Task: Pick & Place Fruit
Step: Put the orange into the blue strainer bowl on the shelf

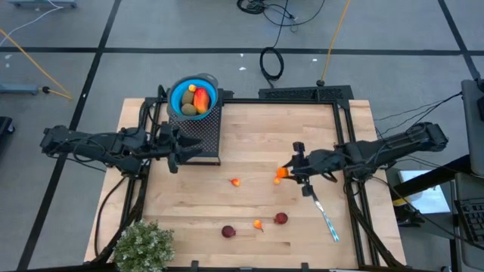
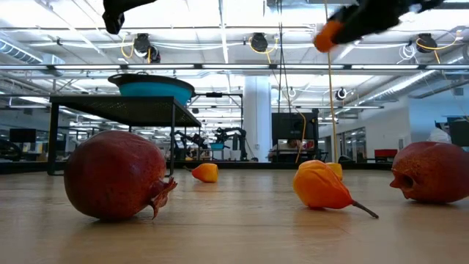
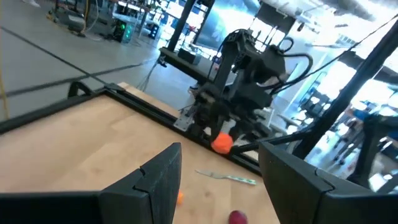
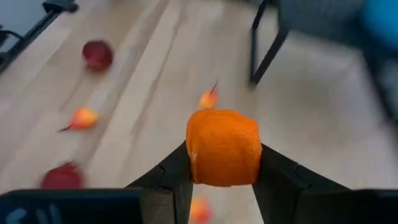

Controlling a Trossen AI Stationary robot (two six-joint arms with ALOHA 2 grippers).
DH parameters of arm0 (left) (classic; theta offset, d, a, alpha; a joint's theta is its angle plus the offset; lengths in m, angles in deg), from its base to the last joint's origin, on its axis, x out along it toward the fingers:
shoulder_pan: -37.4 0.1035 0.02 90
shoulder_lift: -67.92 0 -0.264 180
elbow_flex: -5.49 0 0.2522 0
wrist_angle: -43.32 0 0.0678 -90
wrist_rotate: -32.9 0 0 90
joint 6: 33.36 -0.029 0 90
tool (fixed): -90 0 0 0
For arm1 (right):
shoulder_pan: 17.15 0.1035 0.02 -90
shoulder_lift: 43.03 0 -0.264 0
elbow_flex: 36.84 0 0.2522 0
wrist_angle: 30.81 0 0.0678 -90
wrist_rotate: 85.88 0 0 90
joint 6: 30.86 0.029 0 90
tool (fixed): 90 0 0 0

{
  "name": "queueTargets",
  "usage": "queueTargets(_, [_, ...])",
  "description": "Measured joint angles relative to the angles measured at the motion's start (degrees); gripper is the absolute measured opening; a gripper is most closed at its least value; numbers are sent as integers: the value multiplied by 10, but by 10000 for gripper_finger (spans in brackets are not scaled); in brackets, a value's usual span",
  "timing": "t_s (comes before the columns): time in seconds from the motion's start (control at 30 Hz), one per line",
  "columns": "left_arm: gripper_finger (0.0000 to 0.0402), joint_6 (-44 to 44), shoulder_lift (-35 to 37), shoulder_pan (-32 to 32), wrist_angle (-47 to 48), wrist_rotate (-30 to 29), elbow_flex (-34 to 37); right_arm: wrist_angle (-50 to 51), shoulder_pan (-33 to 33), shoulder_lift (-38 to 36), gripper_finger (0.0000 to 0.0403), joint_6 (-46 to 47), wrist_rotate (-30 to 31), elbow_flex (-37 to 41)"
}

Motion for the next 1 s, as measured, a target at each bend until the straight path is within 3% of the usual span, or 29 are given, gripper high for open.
queueTargets(0.23, [214,87,-42,0,-69,1,0,-141,-2,-9,127,-261,79,0])
queueTargets(0.37, [214,107,-76,0,-124,1,0,-219,-6,-6,130,-360,124,0])
queueTargets(0.67, [214,122,-151,8,-263,1,0,-332,-29,-5,131,-469,145,0])
queueTargets(1.0, [214,126,-230,39,-378,30,-9,-354,-35,-5,132,-487,144,0])
